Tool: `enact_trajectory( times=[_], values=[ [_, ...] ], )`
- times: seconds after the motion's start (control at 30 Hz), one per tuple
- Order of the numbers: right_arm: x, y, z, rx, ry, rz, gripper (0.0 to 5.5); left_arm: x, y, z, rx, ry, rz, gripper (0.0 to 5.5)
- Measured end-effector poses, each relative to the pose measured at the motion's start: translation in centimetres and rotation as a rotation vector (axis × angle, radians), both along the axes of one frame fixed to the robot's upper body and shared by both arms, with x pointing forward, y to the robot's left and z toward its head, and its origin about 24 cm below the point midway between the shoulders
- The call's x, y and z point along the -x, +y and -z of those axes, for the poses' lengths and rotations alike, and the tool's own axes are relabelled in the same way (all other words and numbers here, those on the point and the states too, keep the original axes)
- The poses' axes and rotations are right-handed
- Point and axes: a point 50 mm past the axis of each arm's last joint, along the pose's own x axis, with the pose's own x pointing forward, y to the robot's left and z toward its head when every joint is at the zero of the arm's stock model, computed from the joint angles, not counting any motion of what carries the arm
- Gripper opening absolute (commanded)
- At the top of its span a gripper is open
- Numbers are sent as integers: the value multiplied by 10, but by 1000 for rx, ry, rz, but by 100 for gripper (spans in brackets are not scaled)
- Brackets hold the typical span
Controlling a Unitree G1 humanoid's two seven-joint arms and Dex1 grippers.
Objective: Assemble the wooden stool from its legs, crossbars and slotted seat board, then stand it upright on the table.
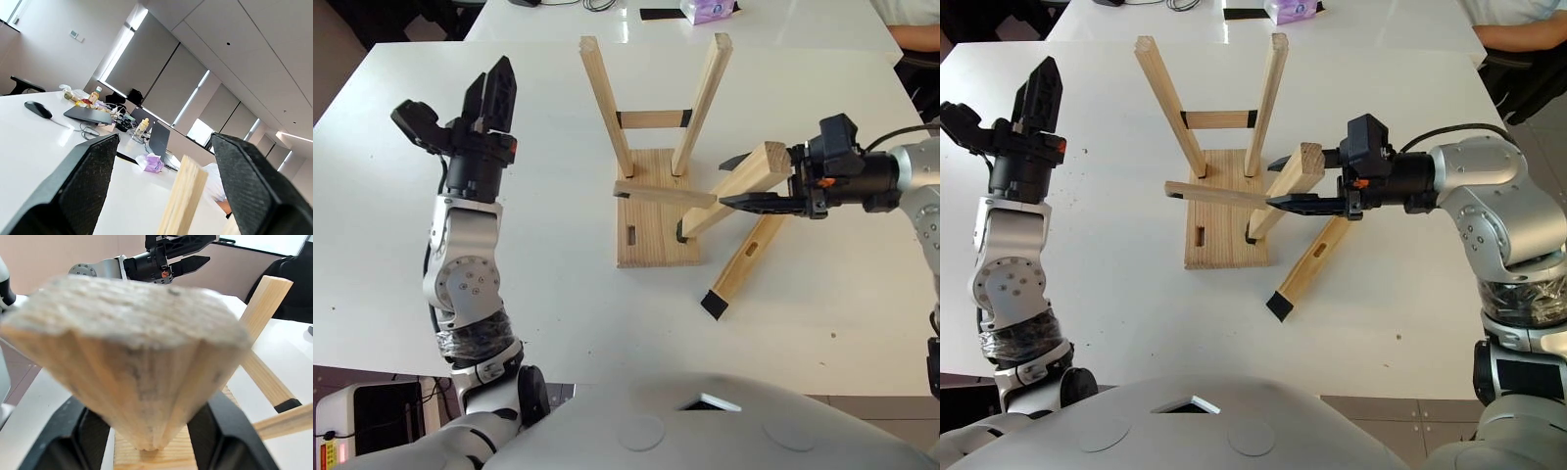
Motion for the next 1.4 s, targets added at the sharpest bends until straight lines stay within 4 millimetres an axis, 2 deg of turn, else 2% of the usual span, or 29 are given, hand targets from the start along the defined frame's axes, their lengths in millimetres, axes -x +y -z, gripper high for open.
enact_trajectory(
  times=[0.2,0.4,0.57,0.77,0.93,1.13,1.3,1.4],
  values=[
    [0,-6,-6,65,33,-39,201,17,-4,9,33,9,-49,346],
    [-1,-4,-9,96,51,-82,201,24,-9,13,54,5,-84,346],
    [-5,8,-4,97,62,-100,201,28,-15,15,49,11,-95,346],
    [-6,14,1,111,61,-103,201,32,-18,17,45,21,-99,346],
    [3,23,17,107,-8,-99,201,32,-21,19,35,32,-93,346],
    [8,29,20,96,-35,-74,201,30,-20,16,23,25,-91,346],
    [-11,46,24,34,-12,13,201,21,-18,16,9,27,-85,346],
    [-22,48,26,15,-14,95,201,16,-15,15,0,25,-86,346]
  ],
)
